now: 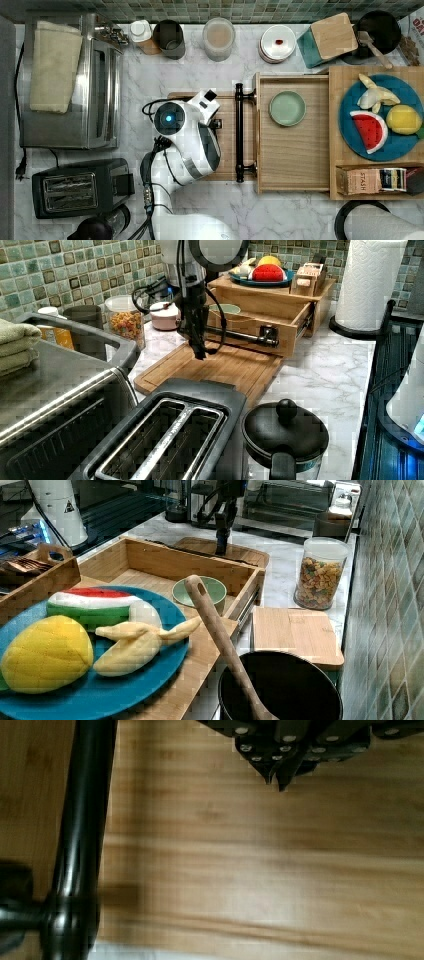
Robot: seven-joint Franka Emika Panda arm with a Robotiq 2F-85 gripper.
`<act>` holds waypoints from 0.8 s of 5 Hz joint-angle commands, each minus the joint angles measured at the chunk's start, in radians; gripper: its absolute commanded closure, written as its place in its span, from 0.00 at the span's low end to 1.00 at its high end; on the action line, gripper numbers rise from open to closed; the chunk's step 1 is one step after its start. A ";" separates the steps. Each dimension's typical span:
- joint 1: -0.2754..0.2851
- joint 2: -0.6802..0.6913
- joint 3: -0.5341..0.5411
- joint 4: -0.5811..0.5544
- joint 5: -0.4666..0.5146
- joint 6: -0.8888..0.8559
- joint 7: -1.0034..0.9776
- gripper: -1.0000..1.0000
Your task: Close the drawer.
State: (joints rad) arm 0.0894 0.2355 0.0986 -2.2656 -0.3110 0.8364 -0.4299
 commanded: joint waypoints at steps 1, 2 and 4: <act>-0.029 -0.108 -0.016 -0.095 -0.018 0.057 -0.064 1.00; -0.055 -0.122 -0.026 -0.102 0.004 0.064 -0.113 1.00; -0.114 -0.136 -0.063 -0.100 0.074 0.061 -0.256 1.00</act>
State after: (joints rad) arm 0.0509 0.1533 0.0881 -2.3965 -0.2988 0.8677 -0.6279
